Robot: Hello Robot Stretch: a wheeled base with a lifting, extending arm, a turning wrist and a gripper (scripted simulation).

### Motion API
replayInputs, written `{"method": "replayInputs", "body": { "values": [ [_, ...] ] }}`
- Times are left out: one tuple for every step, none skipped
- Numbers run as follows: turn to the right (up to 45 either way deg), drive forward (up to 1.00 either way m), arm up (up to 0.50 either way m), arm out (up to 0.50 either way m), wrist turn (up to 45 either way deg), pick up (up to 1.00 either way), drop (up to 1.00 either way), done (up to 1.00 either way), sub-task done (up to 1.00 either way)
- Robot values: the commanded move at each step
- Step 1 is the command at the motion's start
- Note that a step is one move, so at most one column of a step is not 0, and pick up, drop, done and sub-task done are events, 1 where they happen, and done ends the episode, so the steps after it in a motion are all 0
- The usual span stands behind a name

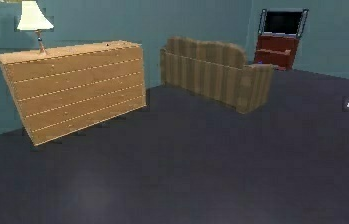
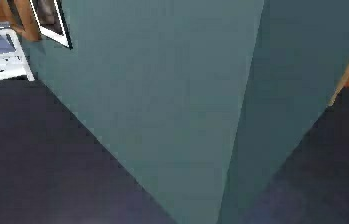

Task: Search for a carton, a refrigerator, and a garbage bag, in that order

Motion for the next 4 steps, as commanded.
{"method": "replayInputs", "body": {
  "values": [
    [45.0, 0.0, 0.0, 0.0, 0.0, 0.0, 0.0, 0.0, 0.0],
    [0.0, 1.0, 0.0, 0.0, 0.0, 0.0, 0.0, 0.0, 0.0],
    [0.0, 1.0, 0.0, 0.0, 0.0, 0.0, 0.0, 0.0, 0.0],
    [3.0, 0.0, 0.0, 0.0, 0.0, 0.0, 0.0, 0.0, 0.0]
  ]
}}
